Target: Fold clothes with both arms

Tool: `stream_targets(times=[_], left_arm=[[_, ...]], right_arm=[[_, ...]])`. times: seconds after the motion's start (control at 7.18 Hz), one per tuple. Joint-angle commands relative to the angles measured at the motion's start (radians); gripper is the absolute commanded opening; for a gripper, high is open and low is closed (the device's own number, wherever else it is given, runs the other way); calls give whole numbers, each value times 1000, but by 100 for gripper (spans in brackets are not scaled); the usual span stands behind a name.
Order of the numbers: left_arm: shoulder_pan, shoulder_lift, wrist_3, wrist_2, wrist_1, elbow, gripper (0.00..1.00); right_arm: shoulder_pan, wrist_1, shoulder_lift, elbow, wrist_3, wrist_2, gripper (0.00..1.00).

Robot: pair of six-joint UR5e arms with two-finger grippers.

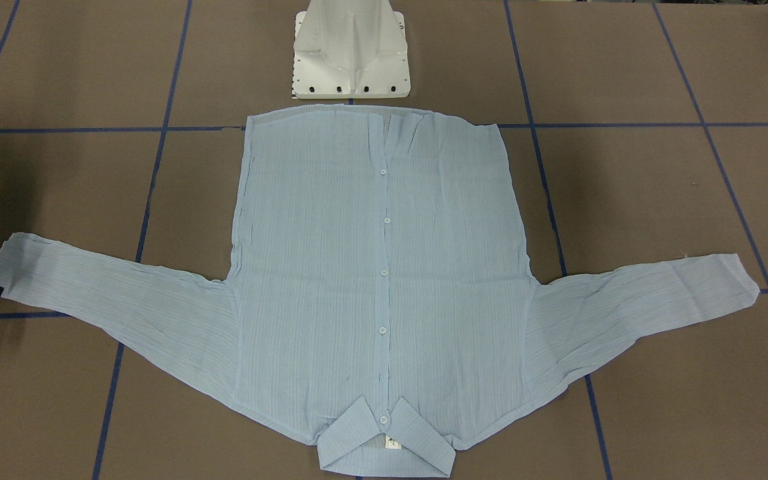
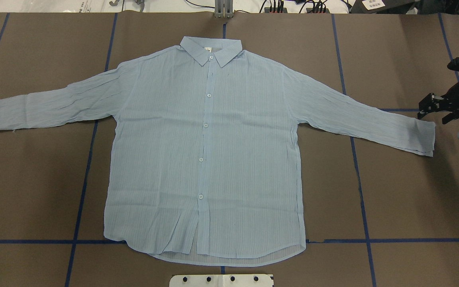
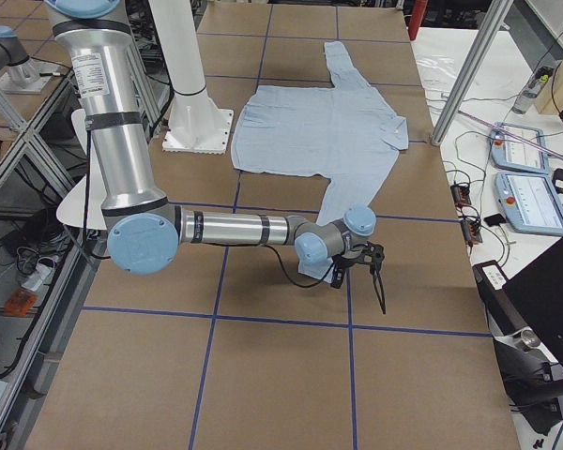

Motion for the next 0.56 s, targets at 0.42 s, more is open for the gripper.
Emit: stream_targets(times=[0.42], left_arm=[[0, 0, -1, 1, 0, -4, 100]], right_arm=[[1, 0, -6, -10, 4, 10, 0]])
